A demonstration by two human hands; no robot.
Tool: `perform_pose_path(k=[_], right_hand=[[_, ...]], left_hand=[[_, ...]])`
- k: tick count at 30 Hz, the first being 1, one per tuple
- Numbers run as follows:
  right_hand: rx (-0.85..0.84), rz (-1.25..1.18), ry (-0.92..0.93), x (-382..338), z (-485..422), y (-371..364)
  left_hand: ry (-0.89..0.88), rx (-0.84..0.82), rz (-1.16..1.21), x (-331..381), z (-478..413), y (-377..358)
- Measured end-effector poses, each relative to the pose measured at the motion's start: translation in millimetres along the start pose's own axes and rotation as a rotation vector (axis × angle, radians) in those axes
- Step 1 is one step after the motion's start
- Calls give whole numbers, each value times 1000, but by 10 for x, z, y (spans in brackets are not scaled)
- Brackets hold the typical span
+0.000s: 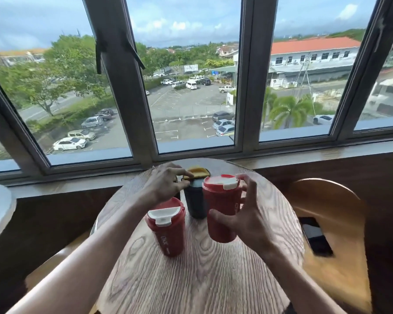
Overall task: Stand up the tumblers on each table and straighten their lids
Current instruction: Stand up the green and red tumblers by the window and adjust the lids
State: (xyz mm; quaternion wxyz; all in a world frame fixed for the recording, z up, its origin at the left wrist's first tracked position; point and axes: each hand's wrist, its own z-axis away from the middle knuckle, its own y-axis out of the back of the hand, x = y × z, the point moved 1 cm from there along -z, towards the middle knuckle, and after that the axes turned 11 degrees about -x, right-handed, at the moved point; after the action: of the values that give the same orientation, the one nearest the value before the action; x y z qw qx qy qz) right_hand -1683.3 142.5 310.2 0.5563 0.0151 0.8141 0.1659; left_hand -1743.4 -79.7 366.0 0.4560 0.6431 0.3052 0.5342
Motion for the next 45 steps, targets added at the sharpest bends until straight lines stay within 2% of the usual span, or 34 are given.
perform_pose_path(k=[8, 16, 23, 28, 37, 43, 45], right_hand=[[25, 140, 116, 267, 44, -444], [26, 178, 119, 473, 48, -499], [-39, 106, 107, 512, 38, -471], [-100, 30, 22, 598, 62, -471], [-93, 13, -55, 591, 79, -497], [-53, -2, 62, 418, 103, -353], [0, 13, 89, 251, -4, -271]], left_hand=[[50, -38, 75, 36, 17, 48], [92, -57, 111, 52, 23, 70], [90, -69, 127, 47, 7, 73], [84, -70, 130, 40, 7, 69], [64, -72, 155, 69, 18, 83], [55, -74, 131, 41, 4, 64], [26, 0, 131, 39, 24, 39]])
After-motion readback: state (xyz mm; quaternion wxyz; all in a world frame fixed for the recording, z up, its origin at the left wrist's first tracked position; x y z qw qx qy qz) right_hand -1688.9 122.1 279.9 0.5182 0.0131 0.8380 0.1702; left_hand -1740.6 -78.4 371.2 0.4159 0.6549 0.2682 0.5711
